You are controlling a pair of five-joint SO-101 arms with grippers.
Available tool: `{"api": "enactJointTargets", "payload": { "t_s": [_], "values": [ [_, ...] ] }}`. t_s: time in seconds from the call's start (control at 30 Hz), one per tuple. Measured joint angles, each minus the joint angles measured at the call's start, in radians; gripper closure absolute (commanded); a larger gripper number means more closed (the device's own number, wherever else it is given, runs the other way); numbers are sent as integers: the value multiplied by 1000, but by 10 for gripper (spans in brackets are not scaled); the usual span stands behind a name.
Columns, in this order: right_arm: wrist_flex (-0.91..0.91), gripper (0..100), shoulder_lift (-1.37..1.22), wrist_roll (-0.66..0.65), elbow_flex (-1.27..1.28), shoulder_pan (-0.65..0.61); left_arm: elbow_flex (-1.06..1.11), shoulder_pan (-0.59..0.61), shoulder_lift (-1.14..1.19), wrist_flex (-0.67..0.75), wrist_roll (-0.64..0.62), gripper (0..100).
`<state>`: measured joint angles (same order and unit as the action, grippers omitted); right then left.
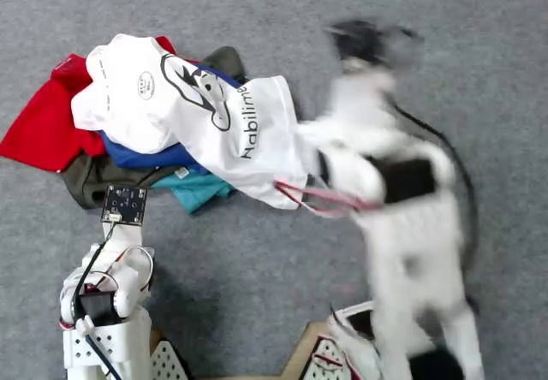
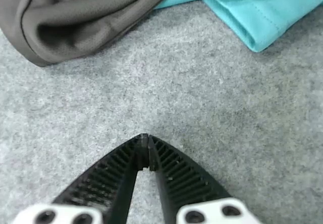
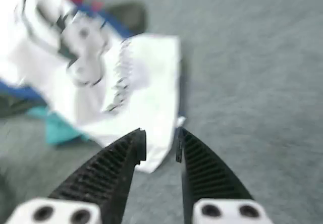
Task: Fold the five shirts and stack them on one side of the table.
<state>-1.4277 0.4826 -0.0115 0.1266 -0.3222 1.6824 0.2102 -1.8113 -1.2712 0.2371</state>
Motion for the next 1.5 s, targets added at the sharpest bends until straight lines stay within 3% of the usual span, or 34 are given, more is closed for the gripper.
{"api": "enactJointTargets", "payload": {
  "t_s": [0.2, 0.4, 0.5, 0.6, 0.73, 0.83, 0.93, 1.23, 1.5],
  "values": [
    [-15, 859, -446, 9, -270, -187, 0, 0, 0, 0, 0, 970],
    [-17, 590, -813, 103, -591, -304, 0, 0, 0, 0, 0, 970],
    [-17, 534, -980, 98, -717, -341, 0, 0, 0, 0, 0, 970],
    [-17, 649, -1146, 80, -824, -345, 0, 0, 0, 0, 0, 970],
    [-64, 989, -1292, 69, -987, -322, 0, 0, 0, 0, 0, 970],
    [-97, 929, -1341, 69, -1137, -276, 0, 0, 0, 0, 0, 970],
    [-172, 982, -1356, 69, -1283, -226, 0, 0, 0, 0, 0, 970],
    [-330, 985, -1358, 18, -1708, -130, 0, 0, 0, 0, 0, 970],
    [-336, 985, -1079, -11, -1737, 72, 0, 0, 0, 0, 0, 970]
  ]
}}
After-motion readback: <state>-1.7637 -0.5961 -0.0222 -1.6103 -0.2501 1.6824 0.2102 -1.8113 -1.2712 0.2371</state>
